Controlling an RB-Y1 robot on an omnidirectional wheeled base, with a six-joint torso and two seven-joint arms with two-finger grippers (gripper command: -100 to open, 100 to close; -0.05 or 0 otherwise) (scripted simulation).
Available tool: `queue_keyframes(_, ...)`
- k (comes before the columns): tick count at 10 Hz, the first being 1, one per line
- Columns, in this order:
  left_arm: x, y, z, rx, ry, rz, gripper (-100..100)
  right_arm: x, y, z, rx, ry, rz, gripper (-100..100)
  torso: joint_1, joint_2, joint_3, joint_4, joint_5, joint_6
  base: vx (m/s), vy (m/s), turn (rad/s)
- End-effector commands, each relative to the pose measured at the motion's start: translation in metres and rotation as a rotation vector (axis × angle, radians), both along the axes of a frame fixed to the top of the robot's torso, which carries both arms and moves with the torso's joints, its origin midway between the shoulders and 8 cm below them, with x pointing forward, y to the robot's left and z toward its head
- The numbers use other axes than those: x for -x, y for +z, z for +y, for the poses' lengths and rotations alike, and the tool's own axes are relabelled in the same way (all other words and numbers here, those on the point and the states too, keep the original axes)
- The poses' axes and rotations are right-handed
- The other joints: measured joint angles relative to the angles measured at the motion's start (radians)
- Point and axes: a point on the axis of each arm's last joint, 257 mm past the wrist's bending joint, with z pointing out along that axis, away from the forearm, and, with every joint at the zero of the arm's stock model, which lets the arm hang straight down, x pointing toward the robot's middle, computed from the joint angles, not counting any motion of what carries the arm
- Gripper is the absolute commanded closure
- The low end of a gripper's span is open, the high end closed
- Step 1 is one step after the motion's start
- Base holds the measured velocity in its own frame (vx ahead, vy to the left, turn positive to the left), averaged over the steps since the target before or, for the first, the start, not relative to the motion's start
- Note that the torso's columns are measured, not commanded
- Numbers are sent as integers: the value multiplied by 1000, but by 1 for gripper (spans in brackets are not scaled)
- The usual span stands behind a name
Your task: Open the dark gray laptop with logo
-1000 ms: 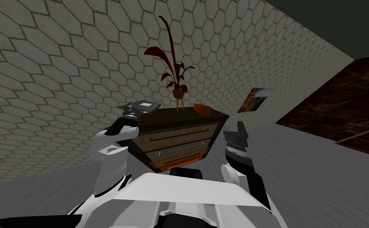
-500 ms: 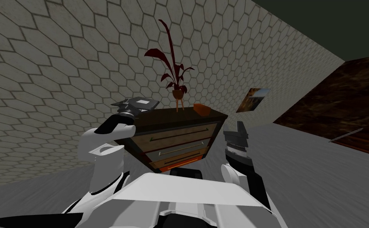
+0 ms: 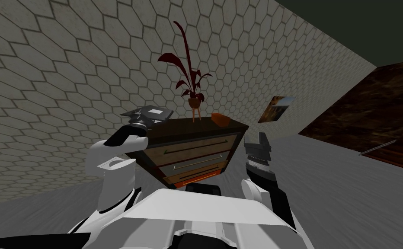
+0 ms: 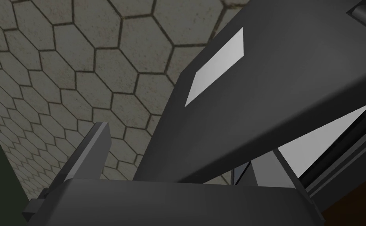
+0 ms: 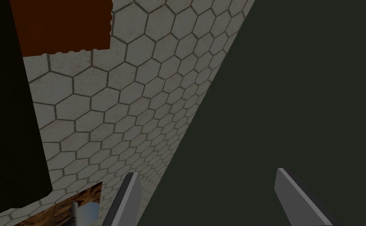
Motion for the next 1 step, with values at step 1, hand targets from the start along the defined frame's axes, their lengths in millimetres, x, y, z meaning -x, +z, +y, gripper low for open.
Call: queue_keyframes(1,0,-1,0,2,0,3,0,0,0,0,0,0,0,0,0,0,0,0,0,0,0,0,0)
